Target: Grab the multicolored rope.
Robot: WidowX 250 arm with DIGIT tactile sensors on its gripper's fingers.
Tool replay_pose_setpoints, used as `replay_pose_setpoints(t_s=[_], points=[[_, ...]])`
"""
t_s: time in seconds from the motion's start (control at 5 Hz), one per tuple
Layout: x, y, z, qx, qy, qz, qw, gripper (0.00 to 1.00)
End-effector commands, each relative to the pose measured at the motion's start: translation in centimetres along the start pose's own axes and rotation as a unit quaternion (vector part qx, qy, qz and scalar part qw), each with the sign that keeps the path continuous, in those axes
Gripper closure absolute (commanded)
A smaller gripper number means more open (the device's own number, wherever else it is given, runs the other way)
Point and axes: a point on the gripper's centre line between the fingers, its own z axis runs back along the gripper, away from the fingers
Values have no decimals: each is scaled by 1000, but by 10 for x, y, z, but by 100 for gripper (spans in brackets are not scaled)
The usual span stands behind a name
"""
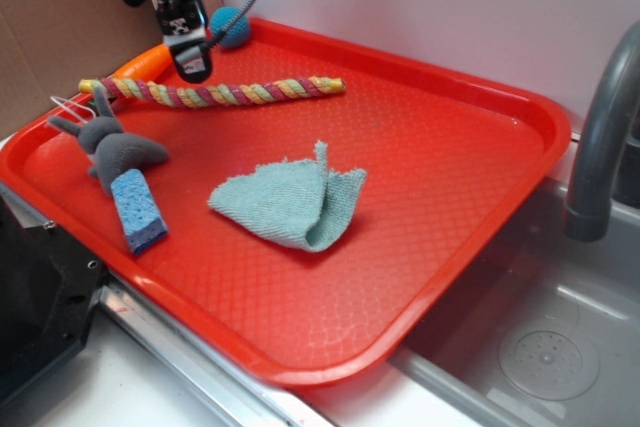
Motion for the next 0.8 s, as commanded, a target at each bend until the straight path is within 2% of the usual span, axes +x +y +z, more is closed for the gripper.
replay_pose_setpoints(t_s=[0.0,0.2,0.4,0.6], points=[[27,29,-45,18,21,-49,998,0],[28,28,-60,13,14,-59,998,0],[29,23,-70,-7,-15,-94,995,100],[29,20,-71,-7,-24,-96,995,100]])
